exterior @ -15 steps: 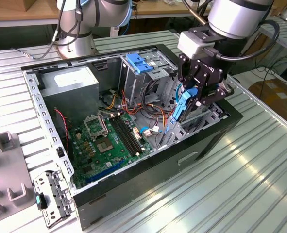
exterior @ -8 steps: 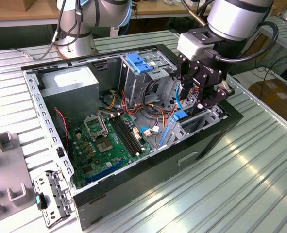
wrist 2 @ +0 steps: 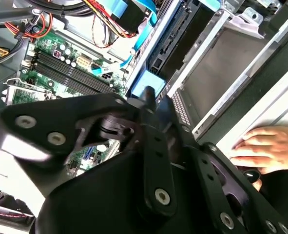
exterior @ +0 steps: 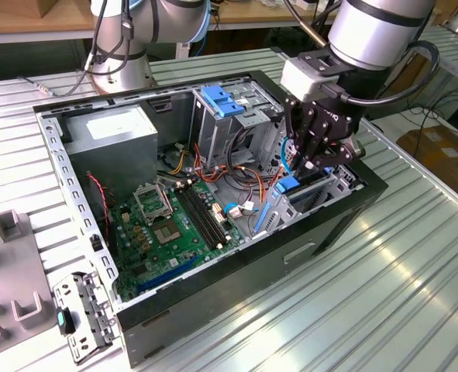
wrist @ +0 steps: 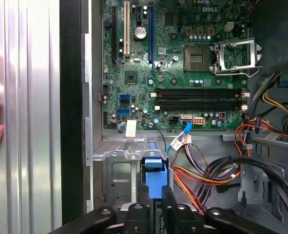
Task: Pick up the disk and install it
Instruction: 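Insert the disk into the insertion slot, then insert the first disk wire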
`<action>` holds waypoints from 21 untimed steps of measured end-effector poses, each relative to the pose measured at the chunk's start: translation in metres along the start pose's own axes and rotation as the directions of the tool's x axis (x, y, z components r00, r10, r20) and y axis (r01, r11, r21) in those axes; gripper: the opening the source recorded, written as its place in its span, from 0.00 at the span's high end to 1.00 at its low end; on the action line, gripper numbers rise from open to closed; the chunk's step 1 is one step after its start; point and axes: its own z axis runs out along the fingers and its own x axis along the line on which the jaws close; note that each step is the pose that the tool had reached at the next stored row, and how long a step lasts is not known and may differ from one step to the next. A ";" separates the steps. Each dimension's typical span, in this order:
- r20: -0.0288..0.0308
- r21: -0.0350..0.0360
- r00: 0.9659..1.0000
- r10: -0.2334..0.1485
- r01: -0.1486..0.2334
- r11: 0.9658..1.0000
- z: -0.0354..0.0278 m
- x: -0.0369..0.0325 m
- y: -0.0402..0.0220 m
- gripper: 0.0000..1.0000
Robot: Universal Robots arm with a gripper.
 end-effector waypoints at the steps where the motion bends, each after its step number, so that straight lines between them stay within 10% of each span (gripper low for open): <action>1: 0.000 0.000 1.000 0.000 0.000 1.000 0.0003 0.0000 0.0000 0.82; 21: 0.000 0.000 1.000 0.000 0.000 1.000 0.0011 0.0000 -0.0020 0.89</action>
